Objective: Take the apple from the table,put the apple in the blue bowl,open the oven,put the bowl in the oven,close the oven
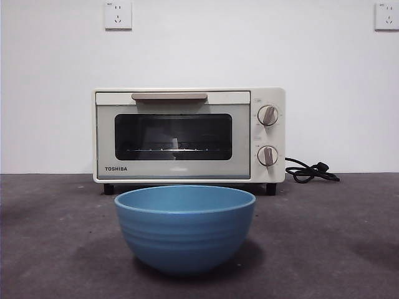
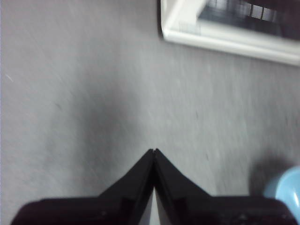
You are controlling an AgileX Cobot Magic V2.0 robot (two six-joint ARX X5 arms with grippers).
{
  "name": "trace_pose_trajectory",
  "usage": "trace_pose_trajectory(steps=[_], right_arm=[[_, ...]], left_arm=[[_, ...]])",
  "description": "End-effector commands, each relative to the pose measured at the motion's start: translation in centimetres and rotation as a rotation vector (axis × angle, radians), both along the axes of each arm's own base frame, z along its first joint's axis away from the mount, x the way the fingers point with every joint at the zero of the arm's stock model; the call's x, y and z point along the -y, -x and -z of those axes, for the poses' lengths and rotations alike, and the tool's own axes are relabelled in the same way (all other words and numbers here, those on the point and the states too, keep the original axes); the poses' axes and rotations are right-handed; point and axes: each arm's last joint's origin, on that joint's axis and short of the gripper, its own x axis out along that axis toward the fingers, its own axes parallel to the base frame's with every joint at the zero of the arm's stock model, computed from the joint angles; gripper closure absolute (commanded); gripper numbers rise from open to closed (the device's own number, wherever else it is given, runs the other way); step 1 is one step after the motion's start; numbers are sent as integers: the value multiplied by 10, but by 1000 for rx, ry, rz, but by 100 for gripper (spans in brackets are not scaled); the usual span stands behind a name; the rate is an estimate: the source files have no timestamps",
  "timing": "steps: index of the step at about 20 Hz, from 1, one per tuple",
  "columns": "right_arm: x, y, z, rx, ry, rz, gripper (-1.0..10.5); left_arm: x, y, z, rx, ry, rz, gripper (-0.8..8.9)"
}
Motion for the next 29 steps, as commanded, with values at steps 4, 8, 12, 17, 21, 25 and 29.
trace_pose_trajectory(steps=[4,8,12,17,21,25,29], right_arm=[[0,-13,13,-155,-3,-99,945],[-9,-24,23,-249,-15,-157,832],[-30,-35,34,-328,3,-246,610],[-52,-49,53,-438,169,-267,247],[-62,-60,70,-517,186,-305,247],[-64,-69,83,-571,232,-326,249],[-66,-78,95,-594,249,-350,249]], left_arm=[[3,-15,10,-68,58,135,818],[4,-15,12,-95,73,153,818],[6,-15,12,-98,72,167,818],[7,-15,12,-94,60,184,818],[7,-15,12,-94,60,185,818],[7,-14,13,-95,55,190,818],[7,-14,13,-99,45,203,818]])
